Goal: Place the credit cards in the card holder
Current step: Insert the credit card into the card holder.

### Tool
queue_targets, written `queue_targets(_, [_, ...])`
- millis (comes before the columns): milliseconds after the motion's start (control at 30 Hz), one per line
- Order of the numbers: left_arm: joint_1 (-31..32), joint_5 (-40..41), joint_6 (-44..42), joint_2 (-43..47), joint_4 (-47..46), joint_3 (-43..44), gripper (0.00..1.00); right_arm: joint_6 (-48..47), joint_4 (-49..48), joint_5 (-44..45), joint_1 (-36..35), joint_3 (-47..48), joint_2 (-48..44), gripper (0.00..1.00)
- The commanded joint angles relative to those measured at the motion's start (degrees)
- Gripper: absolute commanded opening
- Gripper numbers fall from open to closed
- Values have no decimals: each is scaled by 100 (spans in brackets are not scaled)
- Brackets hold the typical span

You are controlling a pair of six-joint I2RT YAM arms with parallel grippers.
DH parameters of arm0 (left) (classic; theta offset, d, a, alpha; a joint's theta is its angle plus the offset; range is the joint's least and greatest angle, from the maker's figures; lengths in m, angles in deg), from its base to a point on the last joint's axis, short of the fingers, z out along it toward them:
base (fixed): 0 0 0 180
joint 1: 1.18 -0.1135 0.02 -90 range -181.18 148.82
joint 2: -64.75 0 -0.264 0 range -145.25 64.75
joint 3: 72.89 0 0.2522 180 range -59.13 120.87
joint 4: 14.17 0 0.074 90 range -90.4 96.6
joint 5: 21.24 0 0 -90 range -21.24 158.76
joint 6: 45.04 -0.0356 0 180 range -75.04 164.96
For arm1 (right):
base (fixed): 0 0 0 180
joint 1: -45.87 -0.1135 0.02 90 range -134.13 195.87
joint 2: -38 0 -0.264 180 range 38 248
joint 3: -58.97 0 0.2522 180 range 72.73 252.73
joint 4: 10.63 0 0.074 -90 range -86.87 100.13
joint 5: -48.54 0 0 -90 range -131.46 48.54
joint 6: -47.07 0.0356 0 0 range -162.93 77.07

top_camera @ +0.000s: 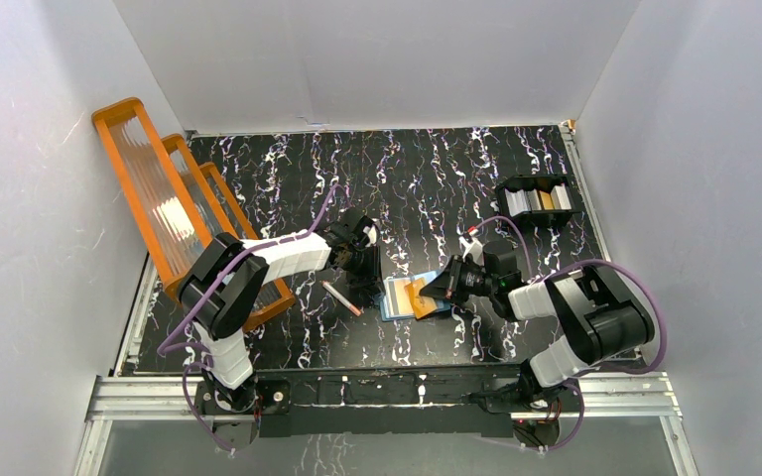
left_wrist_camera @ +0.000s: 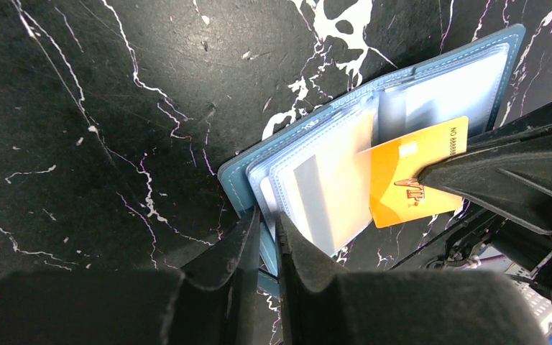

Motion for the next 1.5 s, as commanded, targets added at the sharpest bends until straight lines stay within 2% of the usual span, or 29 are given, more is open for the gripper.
queue_targets(0, [25,67,-102,-206,101,27,13,11,-456,-66,-29,96,103,0])
queue_targets(400, [59,-38,35,-167,-39,-112,13,467,-1579,17,-35,-75,637,0])
queue_targets(767, [164,-159,247,-219,-249,-184,12,506,-1570,438,-456,-45,746,1])
queue_targets(867, [174,-139,252,-221,-258,-191,12,492,-1116,569,-483,-13,656,11])
queue_targets(967, [174,-125,244,-219,-250,-200,12,103,183,1027,-491,164,158,22])
queue_targets(1033, [173,-110,230,-205,-242,-196,12,-302,1150,1401,-485,605,-306,27])
queue_targets(1167, [173,-72,206,-192,-214,-178,11,-655,2283,1956,-489,905,-898,38])
queue_targets(1300, [173,-87,199,-213,-214,-159,11,-730,2583,2013,-487,951,-1117,42])
queue_targets(1467, [174,-98,228,-192,-214,-174,11,-724,2451,1849,-511,923,-996,43])
